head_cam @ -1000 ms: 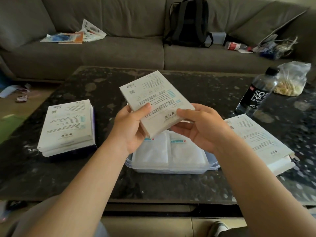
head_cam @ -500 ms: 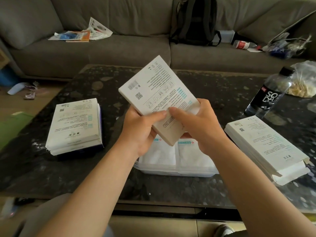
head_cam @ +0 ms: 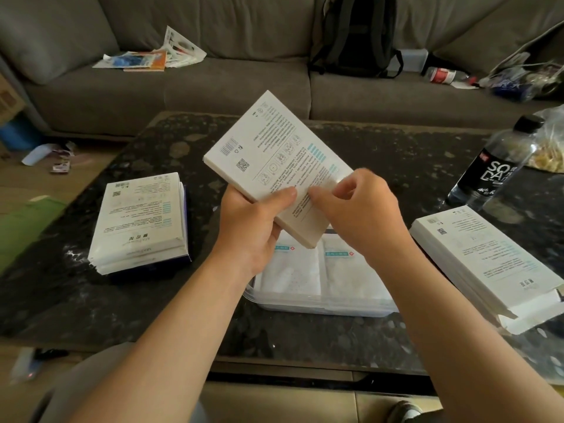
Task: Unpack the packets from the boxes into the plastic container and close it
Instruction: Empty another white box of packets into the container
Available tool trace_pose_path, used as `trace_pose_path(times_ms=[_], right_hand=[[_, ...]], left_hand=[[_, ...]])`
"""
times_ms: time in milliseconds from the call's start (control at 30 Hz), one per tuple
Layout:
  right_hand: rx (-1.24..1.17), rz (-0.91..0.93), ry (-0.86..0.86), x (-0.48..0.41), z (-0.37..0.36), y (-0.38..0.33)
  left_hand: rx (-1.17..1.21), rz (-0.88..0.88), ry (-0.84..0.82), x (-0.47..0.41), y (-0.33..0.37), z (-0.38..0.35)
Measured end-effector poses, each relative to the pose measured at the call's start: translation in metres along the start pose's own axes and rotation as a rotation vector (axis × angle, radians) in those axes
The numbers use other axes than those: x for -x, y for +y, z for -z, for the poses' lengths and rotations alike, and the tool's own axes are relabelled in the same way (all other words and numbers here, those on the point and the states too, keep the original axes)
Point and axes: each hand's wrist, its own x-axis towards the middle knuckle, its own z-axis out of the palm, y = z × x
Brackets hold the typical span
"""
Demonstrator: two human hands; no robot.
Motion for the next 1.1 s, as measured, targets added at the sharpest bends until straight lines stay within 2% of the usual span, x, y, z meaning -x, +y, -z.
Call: trace_pose_path(times_ms=[67, 333, 600, 800, 1100], right_hand=[[-0.005, -0.002, -0.08, 0.0, 0.0, 0.0], [-0.06, -0.047, -0.117, 0.001, -0.003, -0.004], [-0.097, -0.085, -0.072, 0.002, -0.004, 0.0], [-0.192, -0.178, -0.106, 0.003, -0.003, 0.0], [-0.328, -0.229, -0.103, 0.005, 0.001, -0.006]], left_hand=[[-0.016, -0.009, 0.0, 0.001, -0.001, 0.001], [-0.03, -0.001, -0.003, 0.001, -0.006, 0.002], [-0.084, -0.014, 0.011, 0.003, -0.01, -0.002], [-0.089, -0.007, 0.004, 0.003, -0.013, -0.003], [-0.003, 0.017, 0.004, 0.0, -0.011, 0.001]])
